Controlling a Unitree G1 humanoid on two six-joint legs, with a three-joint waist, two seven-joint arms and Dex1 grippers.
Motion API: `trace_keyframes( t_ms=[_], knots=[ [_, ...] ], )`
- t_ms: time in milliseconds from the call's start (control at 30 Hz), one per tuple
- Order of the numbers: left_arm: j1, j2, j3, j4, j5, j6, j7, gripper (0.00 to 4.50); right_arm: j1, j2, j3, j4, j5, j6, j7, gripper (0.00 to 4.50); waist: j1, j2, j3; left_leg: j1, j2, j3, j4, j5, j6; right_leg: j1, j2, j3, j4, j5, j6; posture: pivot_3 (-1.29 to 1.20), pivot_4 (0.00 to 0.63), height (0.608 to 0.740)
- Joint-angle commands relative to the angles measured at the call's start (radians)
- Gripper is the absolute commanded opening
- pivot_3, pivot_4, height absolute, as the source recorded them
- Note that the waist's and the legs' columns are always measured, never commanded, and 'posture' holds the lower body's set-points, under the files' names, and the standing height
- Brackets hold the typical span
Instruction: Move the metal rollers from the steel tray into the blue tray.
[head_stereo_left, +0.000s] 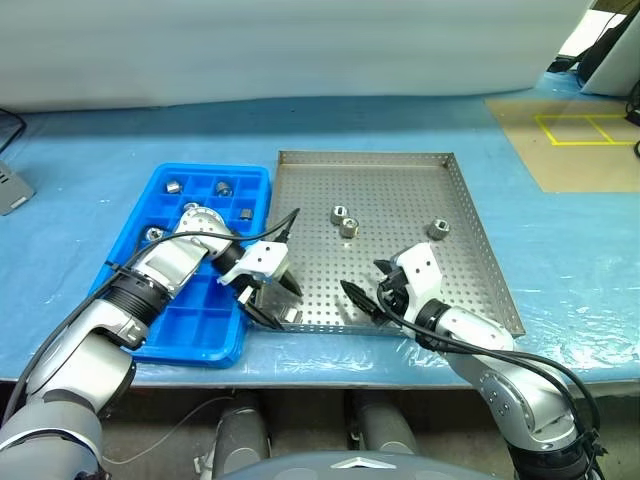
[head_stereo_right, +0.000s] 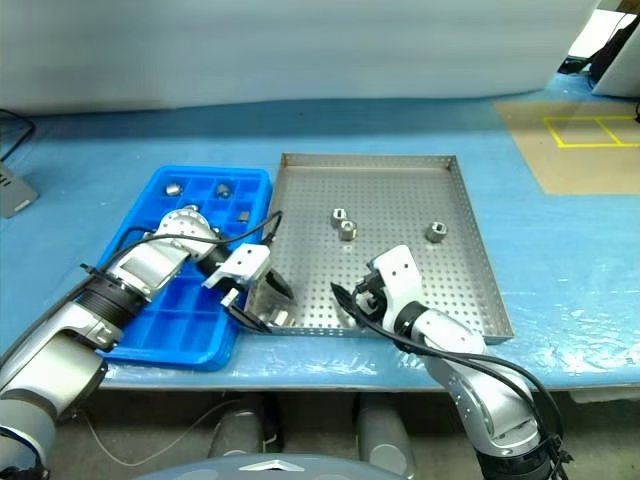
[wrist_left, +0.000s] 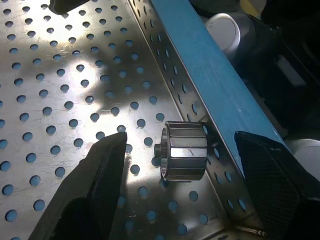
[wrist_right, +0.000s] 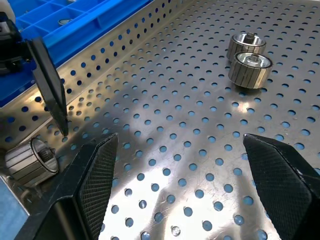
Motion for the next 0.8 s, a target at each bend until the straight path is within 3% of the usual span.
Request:
trace_keyframes(
  t_ms=[33,167,500,800],
  knots=[
    [-0.029,-0.015,0.047,-0.016,0.002,0.056,0.007,3.64,-0.013,-0.008,-0.023,-0.024,0.002,-0.024,0.014,4.16,0.000,0.000,0.000,0.000,0.000,0.000,0.000,0.000,0.000,0.000,0.000,0.000,0.000,0.000,0.000,-0.47,0.150,0.740],
    [-0.051,-0.038,0.101,-0.087,-0.077,0.207,-0.005,3.64,-0.015,-0.015,-0.023,-0.020,0.003,-0.019,0.022,4.16,0.000,0.000,0.000,-0.001,0.000,0.000,0.000,0.000,0.000,-0.001,0.000,0.000,0.000,0.000,0.000,-0.47,0.150,0.740],
    [0.083,0.004,0.065,-0.276,0.016,0.242,0.035,3.64,-0.026,-0.019,-0.023,-0.011,-0.001,-0.024,0.032,4.16,-0.001,0.000,0.000,-0.001,0.000,0.000,-0.001,0.000,0.000,0.000,0.001,0.000,0.000,0.000,0.000,-0.47,0.150,0.740],
    [0.111,-0.065,0.074,-0.163,0.049,0.258,0.114,3.64,-0.014,-0.033,-0.022,-0.018,-0.004,-0.013,0.039,4.16,-0.001,0.000,0.000,0.000,0.000,0.000,0.000,0.000,0.000,0.000,0.000,-0.001,0.000,0.000,0.000,-0.46,0.150,0.740]
  ],
)
